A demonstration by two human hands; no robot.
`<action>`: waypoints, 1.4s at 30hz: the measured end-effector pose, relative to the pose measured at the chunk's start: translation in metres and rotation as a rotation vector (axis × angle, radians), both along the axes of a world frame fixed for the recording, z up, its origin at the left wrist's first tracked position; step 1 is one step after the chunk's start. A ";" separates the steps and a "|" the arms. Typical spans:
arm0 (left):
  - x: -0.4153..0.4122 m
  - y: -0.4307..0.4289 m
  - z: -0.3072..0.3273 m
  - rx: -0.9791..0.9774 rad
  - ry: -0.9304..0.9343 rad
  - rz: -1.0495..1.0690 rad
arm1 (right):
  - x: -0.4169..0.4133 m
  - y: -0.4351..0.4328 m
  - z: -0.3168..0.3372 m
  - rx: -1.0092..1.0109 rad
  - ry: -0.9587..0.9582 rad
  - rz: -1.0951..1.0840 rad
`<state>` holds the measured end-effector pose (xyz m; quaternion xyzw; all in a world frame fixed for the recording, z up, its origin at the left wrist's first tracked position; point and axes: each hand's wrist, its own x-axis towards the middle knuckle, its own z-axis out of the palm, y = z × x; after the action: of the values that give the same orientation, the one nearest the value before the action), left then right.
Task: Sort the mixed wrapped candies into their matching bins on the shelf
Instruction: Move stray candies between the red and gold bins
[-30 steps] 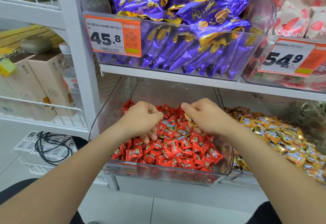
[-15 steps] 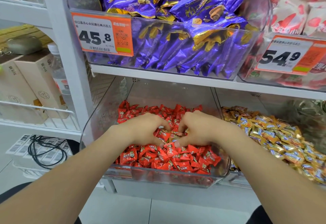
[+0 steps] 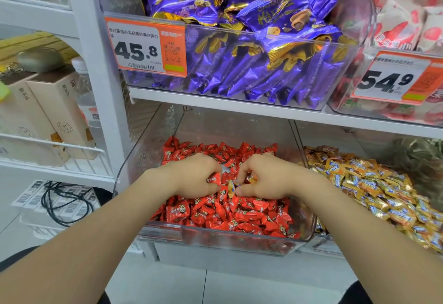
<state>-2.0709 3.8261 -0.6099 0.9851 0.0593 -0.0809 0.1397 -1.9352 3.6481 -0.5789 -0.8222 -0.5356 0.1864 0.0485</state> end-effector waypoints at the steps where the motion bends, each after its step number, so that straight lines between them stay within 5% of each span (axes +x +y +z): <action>1: -0.001 0.001 0.000 -0.019 -0.002 0.010 | 0.000 0.001 0.000 0.018 -0.005 0.002; 10: -0.010 0.006 0.018 -0.192 -0.107 0.131 | -0.005 0.004 0.025 0.202 0.046 -0.191; 18: -0.013 0.008 0.026 -0.290 -0.179 0.178 | -0.015 0.010 0.016 0.234 0.308 -0.164; 25: -0.018 0.011 0.028 -0.358 -0.220 0.179 | -0.003 0.009 0.001 0.056 0.031 0.004; 33: -0.010 0.008 0.014 -0.194 -0.209 0.249 | -0.005 0.012 0.000 0.116 0.037 0.012; 42: -0.002 -0.002 -0.004 -0.012 -0.056 -0.005 | 0.004 0.005 0.012 0.314 0.216 -0.256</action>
<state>-2.0727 3.8244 -0.6138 0.9863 0.0525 -0.0540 0.1469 -1.9309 3.6530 -0.5669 -0.8412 -0.4409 0.1802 0.2561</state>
